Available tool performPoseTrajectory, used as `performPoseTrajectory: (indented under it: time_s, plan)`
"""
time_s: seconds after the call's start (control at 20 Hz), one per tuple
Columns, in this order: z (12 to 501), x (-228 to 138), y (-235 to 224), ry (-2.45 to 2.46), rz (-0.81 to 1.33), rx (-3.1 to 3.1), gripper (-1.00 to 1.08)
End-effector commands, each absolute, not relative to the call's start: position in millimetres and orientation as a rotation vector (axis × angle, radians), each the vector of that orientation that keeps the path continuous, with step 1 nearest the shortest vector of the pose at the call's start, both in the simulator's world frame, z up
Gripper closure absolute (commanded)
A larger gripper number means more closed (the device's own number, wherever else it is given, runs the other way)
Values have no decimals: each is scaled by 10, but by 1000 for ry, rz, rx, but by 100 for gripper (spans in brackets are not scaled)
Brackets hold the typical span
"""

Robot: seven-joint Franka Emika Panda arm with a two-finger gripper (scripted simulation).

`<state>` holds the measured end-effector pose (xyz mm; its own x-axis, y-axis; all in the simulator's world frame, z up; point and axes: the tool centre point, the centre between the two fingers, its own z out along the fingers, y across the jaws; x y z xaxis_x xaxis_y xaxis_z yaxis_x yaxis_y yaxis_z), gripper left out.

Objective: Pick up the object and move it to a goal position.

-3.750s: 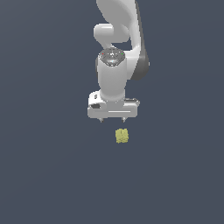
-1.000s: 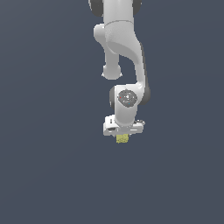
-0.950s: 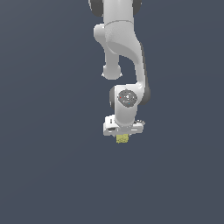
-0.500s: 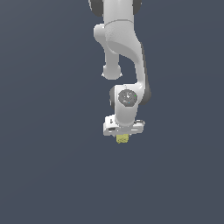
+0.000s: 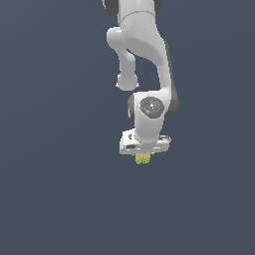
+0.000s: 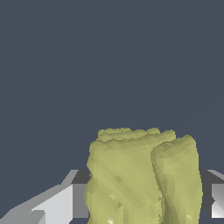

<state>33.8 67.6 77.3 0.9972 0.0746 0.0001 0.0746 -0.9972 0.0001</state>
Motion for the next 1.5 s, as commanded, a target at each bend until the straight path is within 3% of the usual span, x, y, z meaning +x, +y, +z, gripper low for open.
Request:
performPoseTrajectory:
  time_s: [0.0,0.75,1.45]
  plan:
    - [928,421,731,118,1,3139,108]
    - [1951,1005,1095,117,1,3140,108]
    - [2513,1357,1299,117,1,3140,108]
